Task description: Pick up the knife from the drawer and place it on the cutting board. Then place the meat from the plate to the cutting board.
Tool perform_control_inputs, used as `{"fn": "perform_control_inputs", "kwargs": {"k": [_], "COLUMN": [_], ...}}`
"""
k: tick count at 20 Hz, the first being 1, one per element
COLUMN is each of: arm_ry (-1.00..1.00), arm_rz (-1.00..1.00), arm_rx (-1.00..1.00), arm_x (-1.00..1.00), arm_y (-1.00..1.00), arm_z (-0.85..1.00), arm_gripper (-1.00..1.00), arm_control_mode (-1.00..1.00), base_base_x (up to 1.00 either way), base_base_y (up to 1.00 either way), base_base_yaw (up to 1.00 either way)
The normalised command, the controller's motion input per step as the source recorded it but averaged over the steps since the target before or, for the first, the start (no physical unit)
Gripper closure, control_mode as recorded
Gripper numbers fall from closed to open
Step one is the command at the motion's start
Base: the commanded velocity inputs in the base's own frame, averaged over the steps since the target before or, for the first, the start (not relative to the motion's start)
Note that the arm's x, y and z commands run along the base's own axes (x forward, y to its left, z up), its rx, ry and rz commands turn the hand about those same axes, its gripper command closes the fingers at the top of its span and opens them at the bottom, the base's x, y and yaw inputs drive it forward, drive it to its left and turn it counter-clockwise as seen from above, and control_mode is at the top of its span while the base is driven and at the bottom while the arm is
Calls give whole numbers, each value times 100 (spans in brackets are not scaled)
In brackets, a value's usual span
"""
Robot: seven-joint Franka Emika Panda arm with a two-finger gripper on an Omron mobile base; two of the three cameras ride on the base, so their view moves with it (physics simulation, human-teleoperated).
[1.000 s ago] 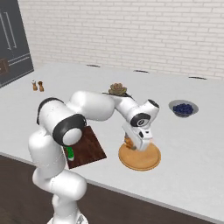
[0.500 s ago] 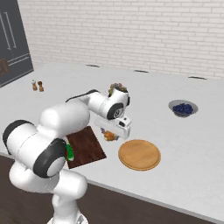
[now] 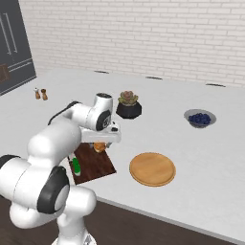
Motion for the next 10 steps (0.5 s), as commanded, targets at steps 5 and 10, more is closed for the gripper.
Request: {"fn": "perform_control_inputs", "kwargs": {"k": [5, 10], "arm_ry": [-1, -10], "arm_rz": [79, 48], "arm_rx": [-6, -14], "arm_x": [4, 22], "arm_y": [43, 18], "arm_z": [-16, -30], "arm_gripper": [100, 100], "arm_control_mode": [-100, -100], "base_base_x": [0, 0], "base_base_y": [0, 0], "base_base_yaw": [0, 0]}}
